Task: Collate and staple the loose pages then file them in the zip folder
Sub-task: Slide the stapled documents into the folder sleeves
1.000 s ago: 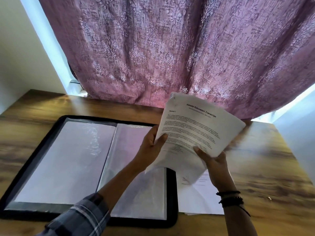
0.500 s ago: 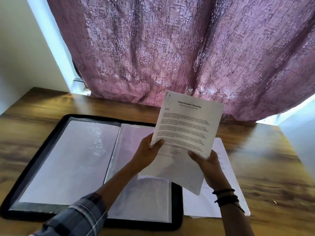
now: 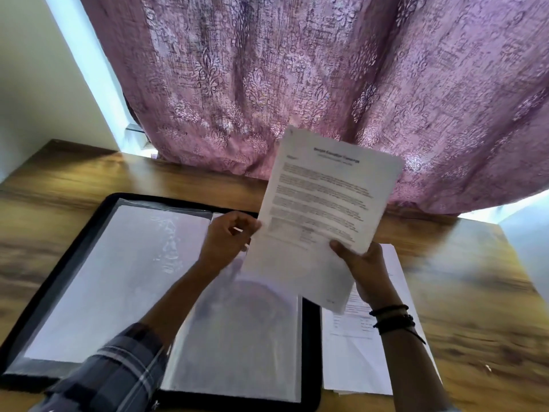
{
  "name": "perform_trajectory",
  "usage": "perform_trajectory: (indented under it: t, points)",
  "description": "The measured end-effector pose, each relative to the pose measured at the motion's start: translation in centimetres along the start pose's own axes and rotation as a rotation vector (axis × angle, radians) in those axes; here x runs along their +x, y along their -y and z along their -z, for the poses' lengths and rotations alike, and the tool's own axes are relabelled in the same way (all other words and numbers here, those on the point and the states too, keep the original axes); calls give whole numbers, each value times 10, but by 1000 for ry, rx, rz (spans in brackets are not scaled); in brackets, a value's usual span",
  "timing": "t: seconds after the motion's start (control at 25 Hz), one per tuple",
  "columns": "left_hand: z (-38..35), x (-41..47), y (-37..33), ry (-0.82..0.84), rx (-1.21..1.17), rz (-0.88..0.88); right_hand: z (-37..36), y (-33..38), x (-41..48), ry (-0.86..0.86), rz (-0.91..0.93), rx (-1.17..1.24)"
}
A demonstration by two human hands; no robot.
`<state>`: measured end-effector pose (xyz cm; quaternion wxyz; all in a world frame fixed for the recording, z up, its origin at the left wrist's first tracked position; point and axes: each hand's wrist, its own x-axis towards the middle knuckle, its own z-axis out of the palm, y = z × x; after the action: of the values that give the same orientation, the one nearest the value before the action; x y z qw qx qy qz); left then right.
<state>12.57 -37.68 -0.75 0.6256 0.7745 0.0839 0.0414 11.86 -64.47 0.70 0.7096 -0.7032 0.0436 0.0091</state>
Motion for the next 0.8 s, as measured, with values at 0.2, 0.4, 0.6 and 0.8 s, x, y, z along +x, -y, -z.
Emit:
perform_trajectory:
  t: [0.2,0.4,0.6,0.8]
  points:
    - [19,33,37,-135,334,-59,-22,15,43,-101,98,24]
    - [13,53,64,48,765,-263,-57,23,81,-54,133,43]
    - [2,50,80,115,1030,-391,-95,18,109,10,61,20]
    - [2,47,89,16,935,-569,-116,7,126,36,9,38]
